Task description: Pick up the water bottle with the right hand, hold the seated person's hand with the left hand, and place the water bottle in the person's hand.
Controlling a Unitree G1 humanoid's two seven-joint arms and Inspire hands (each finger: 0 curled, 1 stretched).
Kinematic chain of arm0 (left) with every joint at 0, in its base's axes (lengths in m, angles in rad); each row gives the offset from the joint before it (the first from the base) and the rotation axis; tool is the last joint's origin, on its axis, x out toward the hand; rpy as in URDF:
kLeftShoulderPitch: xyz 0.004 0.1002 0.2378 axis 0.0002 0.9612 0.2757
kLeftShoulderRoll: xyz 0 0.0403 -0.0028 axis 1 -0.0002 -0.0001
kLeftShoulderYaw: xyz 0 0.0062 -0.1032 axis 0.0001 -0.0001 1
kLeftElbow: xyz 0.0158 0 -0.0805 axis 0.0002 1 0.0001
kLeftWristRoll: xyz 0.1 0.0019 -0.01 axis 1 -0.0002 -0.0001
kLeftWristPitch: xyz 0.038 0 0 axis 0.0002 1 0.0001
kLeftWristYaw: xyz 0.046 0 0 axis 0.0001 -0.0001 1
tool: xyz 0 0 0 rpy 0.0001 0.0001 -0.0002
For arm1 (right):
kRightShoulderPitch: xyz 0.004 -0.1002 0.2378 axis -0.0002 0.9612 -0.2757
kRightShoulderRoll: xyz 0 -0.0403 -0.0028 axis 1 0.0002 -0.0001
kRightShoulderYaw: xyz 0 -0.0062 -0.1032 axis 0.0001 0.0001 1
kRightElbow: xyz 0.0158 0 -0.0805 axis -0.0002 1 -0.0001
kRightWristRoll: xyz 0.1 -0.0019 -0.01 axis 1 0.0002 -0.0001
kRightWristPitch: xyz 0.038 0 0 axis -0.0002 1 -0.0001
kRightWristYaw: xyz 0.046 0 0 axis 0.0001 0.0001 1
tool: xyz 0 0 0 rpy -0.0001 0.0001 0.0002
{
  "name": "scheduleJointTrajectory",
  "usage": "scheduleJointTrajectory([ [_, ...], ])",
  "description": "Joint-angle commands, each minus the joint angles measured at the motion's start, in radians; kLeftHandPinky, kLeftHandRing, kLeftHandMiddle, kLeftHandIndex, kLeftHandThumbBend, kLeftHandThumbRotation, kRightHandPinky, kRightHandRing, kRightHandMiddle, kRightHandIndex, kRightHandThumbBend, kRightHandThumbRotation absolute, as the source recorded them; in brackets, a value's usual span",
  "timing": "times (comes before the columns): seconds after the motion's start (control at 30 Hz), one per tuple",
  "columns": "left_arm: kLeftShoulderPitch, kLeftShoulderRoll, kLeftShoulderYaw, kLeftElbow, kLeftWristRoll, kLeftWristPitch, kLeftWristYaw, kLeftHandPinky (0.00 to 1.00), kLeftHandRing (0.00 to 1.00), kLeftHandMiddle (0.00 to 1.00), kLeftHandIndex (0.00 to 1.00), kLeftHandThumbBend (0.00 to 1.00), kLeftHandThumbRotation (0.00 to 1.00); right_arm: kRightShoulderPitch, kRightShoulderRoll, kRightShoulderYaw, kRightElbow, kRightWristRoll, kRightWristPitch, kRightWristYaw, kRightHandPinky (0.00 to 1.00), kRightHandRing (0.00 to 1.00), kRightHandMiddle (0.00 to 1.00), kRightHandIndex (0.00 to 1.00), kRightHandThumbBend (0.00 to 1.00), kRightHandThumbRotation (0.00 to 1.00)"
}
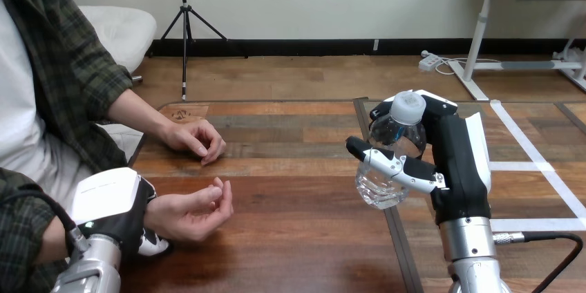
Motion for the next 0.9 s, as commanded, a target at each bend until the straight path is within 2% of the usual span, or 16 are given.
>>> scheduleJointTrajectory([
  [0.0,0.014,-0.013,-0.02,0.03,-0.037,-0.041,0.021,0.22,0.29,0.37,0.36,0.7,0.0,-0.087,-0.01,-0.014,-0.036,0.005,-0.019,-0.015,0.36,0.39,0.43,0.43,0.71,0.0],
  [0.43,0.022,-0.012,-0.009,0.042,-0.088,-0.168,0.125,0.18,0.24,0.32,0.32,0.71,0.0,-0.087,-0.01,-0.016,-0.039,-0.007,-0.011,-0.022,0.36,0.39,0.43,0.43,0.72,0.0],
  [0.87,0.022,-0.03,-0.009,0.033,-0.102,-0.205,0.182,0.16,0.21,0.29,0.29,0.72,0.0,-0.092,-0.009,-0.015,-0.038,0.002,-0.015,-0.017,0.36,0.39,0.43,0.43,0.72,0.0],
])
